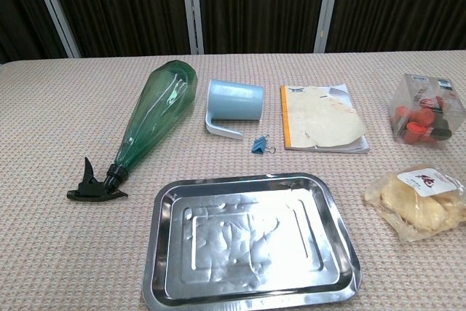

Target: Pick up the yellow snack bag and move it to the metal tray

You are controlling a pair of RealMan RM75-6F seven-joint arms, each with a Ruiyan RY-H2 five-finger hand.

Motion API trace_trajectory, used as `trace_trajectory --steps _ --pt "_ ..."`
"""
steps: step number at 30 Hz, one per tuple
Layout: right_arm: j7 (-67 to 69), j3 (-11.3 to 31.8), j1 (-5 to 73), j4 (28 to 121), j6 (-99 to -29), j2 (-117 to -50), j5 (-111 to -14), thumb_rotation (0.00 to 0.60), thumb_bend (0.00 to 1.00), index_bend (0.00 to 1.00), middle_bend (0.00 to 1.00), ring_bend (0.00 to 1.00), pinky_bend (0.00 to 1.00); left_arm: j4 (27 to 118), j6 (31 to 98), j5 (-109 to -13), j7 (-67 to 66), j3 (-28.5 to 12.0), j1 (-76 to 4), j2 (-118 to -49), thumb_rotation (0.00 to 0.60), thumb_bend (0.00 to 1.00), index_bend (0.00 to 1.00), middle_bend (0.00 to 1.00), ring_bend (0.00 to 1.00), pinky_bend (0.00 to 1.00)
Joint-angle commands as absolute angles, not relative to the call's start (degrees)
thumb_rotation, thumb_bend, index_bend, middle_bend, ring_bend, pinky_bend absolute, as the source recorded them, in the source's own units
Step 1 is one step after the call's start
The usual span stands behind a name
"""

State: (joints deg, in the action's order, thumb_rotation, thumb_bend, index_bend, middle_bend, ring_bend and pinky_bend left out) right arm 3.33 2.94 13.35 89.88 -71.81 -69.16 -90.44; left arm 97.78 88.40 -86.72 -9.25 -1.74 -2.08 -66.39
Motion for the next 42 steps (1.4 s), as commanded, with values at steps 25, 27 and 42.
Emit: trace_trajectory --steps 25,27,42 --pt "-2.73 0.26 25.95 82.83 -50.16 -76.24 -86.68 0.600 0.07 0.14 0.05 0.00 0.02 97.08 86.83 -85.39 -9.42 -1.83 -2.61 -66.97 0.600 0.23 0.12 0.00 0.00 0.00" --pt "-3.18 0.30 26.54 82.52 -49.63 -76.59 -86.56 0.600 0.07 0.16 0.07 0.00 0.04 96.87 86.82 -85.20 -9.27 -1.82 -2.54 -67.02 0.600 0.23 0.12 0.00 0.00 0.00" --pt "-3.96 1.06 29.10 83.74 -51.13 -77.09 -88.01 0.600 0.18 0.52 0.41 0.29 0.46 95.75 86.29 -84.58 -8.33 -1.75 -2.54 -67.50 0.600 0.23 0.12 0.00 0.00 0.00"
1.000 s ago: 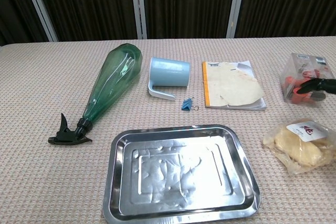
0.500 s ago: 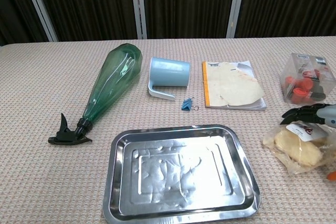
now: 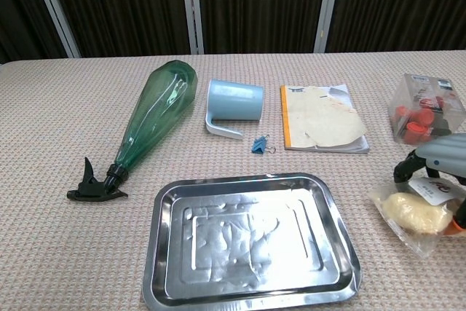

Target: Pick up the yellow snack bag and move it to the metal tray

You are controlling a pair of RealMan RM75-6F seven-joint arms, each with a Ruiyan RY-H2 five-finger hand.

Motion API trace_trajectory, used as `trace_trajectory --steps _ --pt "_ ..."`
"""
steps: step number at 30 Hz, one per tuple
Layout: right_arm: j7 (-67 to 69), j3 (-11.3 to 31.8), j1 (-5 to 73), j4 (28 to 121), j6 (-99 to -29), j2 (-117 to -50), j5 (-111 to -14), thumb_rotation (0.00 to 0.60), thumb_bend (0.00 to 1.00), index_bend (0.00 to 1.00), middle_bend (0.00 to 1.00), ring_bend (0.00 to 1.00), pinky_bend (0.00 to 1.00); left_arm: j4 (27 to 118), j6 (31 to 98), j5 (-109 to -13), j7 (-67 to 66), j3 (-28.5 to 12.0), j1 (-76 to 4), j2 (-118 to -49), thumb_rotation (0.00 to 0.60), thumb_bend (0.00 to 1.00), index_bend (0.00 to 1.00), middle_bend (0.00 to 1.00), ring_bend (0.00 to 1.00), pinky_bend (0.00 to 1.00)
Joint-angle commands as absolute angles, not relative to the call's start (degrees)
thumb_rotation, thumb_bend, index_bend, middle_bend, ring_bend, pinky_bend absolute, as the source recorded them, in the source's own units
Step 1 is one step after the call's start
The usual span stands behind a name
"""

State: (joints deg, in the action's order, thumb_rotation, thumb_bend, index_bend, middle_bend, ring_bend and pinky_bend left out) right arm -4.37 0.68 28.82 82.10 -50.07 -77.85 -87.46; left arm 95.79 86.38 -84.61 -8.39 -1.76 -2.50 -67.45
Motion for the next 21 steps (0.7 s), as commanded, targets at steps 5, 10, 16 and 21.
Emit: trace_trajectory --steps 5,10,16,21 --pt "-3.48 2.52 29.54 88.36 -53.71 -75.29 -88.63 0.600 0.18 0.52 0.41 0.29 0.46 95.59 86.08 -84.61 -8.27 -1.85 -2.76 -67.66 0.600 0.23 0.12 0.00 0.00 0.00" --pt "-3.25 4.83 30.99 93.34 -54.80 -74.81 -88.31 0.600 0.18 0.52 0.41 0.29 0.46 95.27 85.65 -84.40 -8.15 -1.93 -3.00 -67.87 0.600 0.23 0.12 0.00 0.00 0.00" --pt "-2.95 6.61 34.44 96.44 -52.09 -77.26 -87.41 0.600 0.18 0.51 0.40 0.28 0.46 94.78 85.26 -83.98 -7.79 -2.09 -3.20 -68.23 0.600 0.23 0.12 0.00 0.00 0.00" --pt "-4.77 7.79 37.31 96.44 -49.26 -80.28 -85.52 0.600 0.18 0.50 0.39 0.26 0.46 94.19 84.86 -83.54 -7.49 -2.06 -3.24 -68.24 0.600 0.23 0.12 0.00 0.00 0.00"
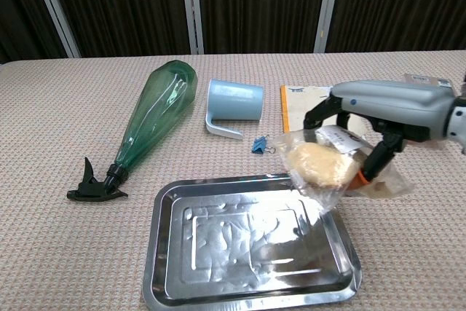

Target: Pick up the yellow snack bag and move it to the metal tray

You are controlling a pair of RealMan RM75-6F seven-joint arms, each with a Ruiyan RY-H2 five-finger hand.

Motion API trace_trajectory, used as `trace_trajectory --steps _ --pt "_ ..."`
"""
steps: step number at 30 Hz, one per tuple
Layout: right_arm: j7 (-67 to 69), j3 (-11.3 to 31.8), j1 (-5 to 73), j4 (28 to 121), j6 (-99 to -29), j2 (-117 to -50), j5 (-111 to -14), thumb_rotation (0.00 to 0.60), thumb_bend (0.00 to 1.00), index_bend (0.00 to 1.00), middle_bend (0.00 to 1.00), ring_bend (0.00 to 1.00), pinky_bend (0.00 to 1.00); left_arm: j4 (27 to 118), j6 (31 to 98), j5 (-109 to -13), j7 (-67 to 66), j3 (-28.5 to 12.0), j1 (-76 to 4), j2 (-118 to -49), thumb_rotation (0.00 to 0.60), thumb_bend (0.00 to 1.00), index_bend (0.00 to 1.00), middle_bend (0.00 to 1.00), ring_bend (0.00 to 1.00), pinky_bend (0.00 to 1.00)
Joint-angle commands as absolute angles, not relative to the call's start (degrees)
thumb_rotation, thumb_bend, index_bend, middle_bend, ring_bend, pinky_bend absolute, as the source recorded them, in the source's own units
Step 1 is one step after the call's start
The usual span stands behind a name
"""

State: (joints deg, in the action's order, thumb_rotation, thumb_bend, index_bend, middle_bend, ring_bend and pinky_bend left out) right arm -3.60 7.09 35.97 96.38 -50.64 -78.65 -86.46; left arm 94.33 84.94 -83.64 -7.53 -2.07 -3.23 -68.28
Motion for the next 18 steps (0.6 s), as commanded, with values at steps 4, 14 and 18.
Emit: trace_trajectory --steps 4,14,18 --pt "-6.79 7.87 39.67 95.86 -46.51 -83.59 -84.15 0.600 0.18 0.49 0.37 0.24 0.46 93.98 84.98 -83.40 -7.27 -2.12 -3.17 -68.30 0.600 0.23 0.12 0.00 0.00 0.00" --pt "-12.39 7.62 43.29 94.67 -42.40 -88.37 -78.02 0.600 0.17 0.00 0.00 0.00 0.07 93.40 84.83 -83.03 -6.88 -1.96 -3.02 -68.54 0.600 0.23 0.12 0.00 0.00 0.00" --pt "-13.86 7.58 42.62 96.14 -45.12 -87.14 -77.32 0.600 0.17 0.00 0.00 0.00 0.03 93.45 84.95 -83.20 -6.71 -2.04 -3.09 -68.49 0.600 0.23 0.12 0.00 0.00 0.00"
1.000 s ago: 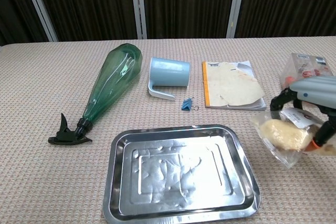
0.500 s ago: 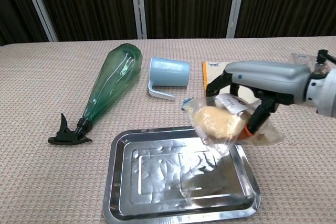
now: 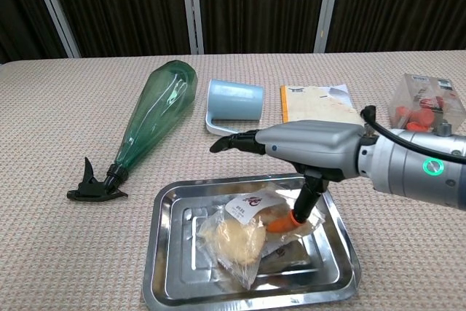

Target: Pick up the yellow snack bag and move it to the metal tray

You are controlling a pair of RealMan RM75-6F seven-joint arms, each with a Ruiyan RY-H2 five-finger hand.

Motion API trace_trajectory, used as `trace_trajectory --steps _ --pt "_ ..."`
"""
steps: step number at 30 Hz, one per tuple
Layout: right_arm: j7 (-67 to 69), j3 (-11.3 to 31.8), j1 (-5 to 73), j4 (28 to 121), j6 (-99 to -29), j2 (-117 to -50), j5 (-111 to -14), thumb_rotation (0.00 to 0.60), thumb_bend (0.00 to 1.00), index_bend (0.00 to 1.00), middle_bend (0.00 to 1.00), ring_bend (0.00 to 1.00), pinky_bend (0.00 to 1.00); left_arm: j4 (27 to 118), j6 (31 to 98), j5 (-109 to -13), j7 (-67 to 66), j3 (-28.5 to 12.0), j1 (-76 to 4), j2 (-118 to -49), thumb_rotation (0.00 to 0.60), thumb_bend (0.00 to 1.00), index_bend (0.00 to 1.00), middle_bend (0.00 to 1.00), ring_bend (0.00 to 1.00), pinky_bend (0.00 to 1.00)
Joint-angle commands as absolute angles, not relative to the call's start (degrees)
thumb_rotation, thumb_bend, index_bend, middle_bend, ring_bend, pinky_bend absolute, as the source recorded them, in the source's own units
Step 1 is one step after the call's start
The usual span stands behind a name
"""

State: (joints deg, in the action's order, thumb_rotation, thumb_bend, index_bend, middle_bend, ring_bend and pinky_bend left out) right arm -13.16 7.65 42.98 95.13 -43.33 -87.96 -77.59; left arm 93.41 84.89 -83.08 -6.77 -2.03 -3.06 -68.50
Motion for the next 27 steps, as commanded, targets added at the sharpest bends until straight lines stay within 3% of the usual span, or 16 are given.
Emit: trace_trajectory --steps 1,5,13,27 --pt "-14.03 7.62 42.01 96.78 -46.61 -86.03 -77.59 0.600 0.17 0.00 0.00 0.00 0.03 93.50 84.98 -83.34 -6.69 -2.03 -3.13 -68.51 0.600 0.23 0.12 0.00 0.00 0.00" --pt "-15.22 6.34 38.05 99.22 -53.47 -80.51 -79.46 0.600 0.17 0.00 0.00 0.00 0.03 93.65 85.10 -83.49 -6.68 -2.11 -3.20 -68.43 0.600 0.23 0.12 0.00 0.00 0.00" --pt "-10.42 2.84 29.12 100.25 -64.73 -72.67 -81.16 0.600 0.17 0.12 0.06 0.00 0.04 94.13 85.48 -83.81 -6.91 -2.23 -3.26 -68.29 0.600 0.23 0.12 0.00 0.00 0.00" --pt "-11.07 0.05 16.90 95.81 -80.57 -71.32 -81.29 0.600 0.17 0.13 0.06 0.00 0.04 94.98 86.45 -84.63 -7.10 -2.07 -3.00 -68.08 0.600 0.23 0.12 0.00 0.00 0.00"
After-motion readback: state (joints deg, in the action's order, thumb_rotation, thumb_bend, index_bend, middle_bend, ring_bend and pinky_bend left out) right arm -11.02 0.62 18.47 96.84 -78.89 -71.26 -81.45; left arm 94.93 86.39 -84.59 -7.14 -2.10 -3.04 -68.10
